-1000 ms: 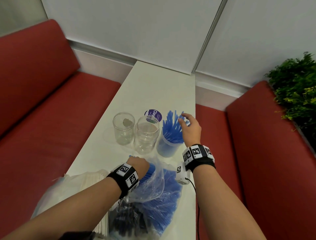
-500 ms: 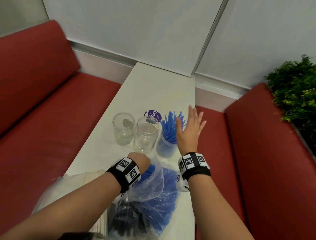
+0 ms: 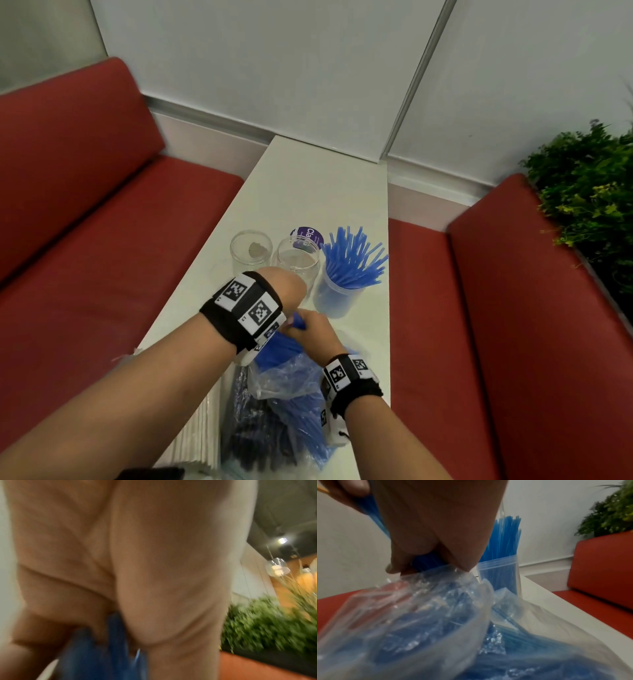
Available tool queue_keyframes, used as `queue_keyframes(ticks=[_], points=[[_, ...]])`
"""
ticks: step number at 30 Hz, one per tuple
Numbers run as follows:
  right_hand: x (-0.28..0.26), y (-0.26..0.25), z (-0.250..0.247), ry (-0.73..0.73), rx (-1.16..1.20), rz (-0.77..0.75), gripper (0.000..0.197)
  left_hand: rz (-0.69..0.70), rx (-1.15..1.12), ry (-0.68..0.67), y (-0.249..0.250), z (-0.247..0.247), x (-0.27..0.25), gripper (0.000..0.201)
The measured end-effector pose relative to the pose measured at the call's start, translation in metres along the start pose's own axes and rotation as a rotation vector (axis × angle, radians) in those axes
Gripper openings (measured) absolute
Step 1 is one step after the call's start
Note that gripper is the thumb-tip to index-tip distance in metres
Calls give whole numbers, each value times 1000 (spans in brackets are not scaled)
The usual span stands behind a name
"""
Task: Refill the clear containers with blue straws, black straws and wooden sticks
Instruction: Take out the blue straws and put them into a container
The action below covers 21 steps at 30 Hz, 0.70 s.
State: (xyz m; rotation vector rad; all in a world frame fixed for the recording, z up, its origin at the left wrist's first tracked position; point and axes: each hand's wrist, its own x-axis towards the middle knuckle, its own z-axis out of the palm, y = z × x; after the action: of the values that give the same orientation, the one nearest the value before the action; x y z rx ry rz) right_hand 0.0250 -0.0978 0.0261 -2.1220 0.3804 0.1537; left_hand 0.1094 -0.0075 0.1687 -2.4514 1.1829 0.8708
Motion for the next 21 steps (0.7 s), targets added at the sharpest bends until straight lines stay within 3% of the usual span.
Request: queue_keyframes(ticks=[2, 4, 6, 10, 12, 14, 17, 21], points=[[-2, -6, 2, 65, 208, 4, 24, 99, -38, 196, -3, -12, -8, 34], [-3, -15, -2, 94, 287, -39, 28, 170, -163, 414, -2, -19, -10, 48], [-2, -22, -6, 146, 332, -71, 36, 224, -313, 562, 0, -21, -9, 48], [-4, -36, -19, 238, 478, -106, 38, 503, -1020, 810, 2, -25, -13, 38], [-7, -49, -34, 286, 550, -136, 36, 457, -1361, 959, -8, -27, -8, 41], [-12, -71, -58, 326, 602, -197, 33, 284, -1536, 870, -18, -19, 1, 45], [-22, -113, -94, 379, 697, -312, 30, 73, -1582, 387, -19, 9, 18, 61], [-31, -144, -114, 372, 910, -424, 31, 178, -2022, -101, -8, 45, 34, 71]])
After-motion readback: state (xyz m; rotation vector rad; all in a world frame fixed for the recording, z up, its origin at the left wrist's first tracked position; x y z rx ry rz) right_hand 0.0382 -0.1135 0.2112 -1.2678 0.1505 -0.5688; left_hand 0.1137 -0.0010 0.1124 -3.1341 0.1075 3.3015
